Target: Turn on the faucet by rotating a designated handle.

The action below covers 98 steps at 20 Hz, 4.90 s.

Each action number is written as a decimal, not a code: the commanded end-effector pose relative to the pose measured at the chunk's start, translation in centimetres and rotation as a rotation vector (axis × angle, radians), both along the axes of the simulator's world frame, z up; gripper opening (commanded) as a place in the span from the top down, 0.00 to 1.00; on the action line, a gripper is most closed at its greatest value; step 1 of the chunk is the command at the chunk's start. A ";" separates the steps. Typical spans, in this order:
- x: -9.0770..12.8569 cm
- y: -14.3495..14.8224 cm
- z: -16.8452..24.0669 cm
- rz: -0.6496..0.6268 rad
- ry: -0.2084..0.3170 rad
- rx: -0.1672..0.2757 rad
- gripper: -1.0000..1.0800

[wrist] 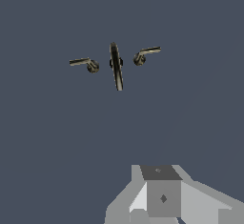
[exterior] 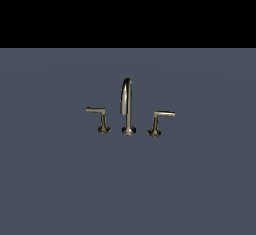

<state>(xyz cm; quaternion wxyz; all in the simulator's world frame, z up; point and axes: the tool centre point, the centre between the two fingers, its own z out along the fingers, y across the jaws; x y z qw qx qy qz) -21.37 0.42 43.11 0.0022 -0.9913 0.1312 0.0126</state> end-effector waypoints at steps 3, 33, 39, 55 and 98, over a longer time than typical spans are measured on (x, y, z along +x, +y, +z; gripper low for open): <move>2.2 0.3 -2.9 -0.119 -0.001 -0.001 1.00; 17.1 -5.1 -22.7 -0.933 -0.009 -0.012 1.00; 19.5 -7.9 -26.9 -1.108 -0.012 -0.018 1.00; 22.3 -13.6 -33.8 -1.407 -0.015 -0.025 1.00; 13.9 -11.9 -34.0 -1.423 -0.020 -0.022 1.00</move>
